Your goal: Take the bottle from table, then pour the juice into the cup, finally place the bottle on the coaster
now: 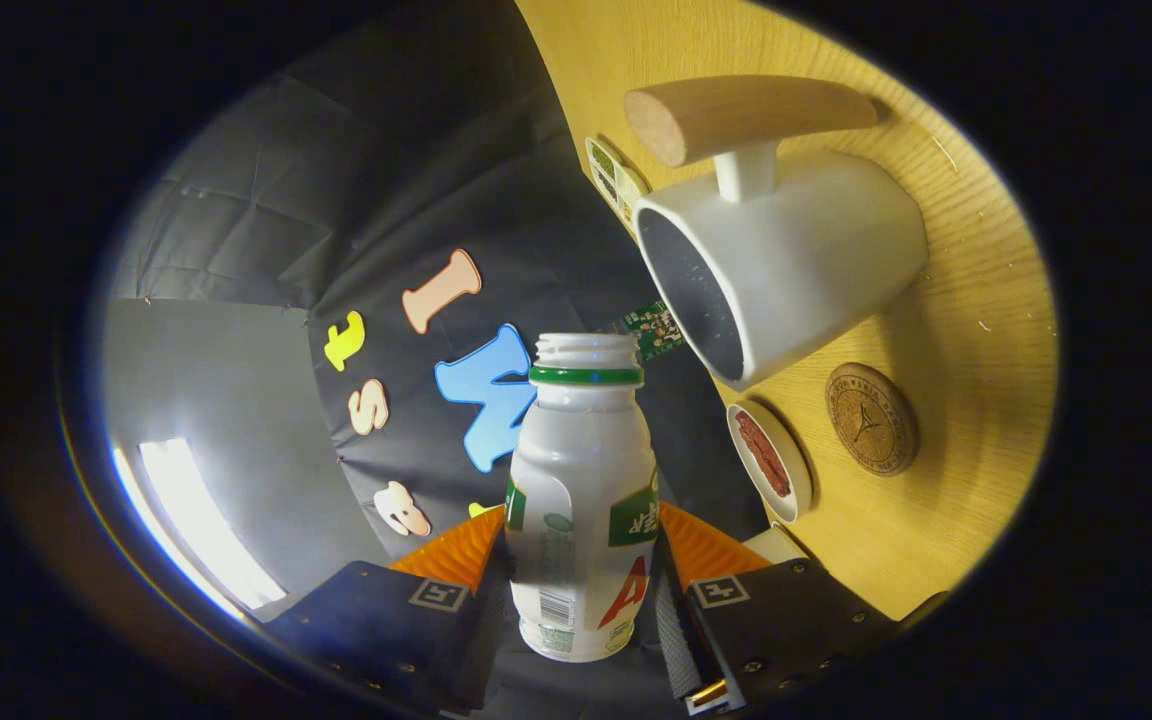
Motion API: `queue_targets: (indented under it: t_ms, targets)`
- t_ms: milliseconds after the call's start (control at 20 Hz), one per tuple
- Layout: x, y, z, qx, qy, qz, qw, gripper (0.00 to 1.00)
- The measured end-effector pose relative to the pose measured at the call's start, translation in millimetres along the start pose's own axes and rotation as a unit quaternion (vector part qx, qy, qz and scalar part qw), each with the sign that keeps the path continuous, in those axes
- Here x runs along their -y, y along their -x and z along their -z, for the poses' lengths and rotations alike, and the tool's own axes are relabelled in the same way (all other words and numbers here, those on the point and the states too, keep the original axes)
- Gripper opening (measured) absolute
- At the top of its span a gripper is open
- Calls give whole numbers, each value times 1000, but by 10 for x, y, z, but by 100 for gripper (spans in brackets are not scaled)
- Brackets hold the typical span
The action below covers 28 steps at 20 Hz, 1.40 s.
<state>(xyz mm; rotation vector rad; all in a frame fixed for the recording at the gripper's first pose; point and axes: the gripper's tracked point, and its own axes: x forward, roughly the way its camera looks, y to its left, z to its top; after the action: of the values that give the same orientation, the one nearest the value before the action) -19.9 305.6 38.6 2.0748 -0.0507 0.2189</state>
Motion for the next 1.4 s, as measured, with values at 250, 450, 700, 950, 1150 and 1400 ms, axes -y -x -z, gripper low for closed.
queue_targets:
  t_ms: [250, 450, 700, 950, 1150, 1400]
  targets:
    - [49, 42, -27, 2, 1, 3, 1000, 66]
    - [139, 29, -24, 1, 11, 11, 1000, 66]
    - [238, -13, -44, -2, 43, 21, 999, 66]
    - [439, -45, 1, -11, 127, 50, 991, 66]
    - [491, -56, -26, -11, 169, 57, 984, 66]
    - [611, -69, 38, -23, 247, 69, 966, 66]
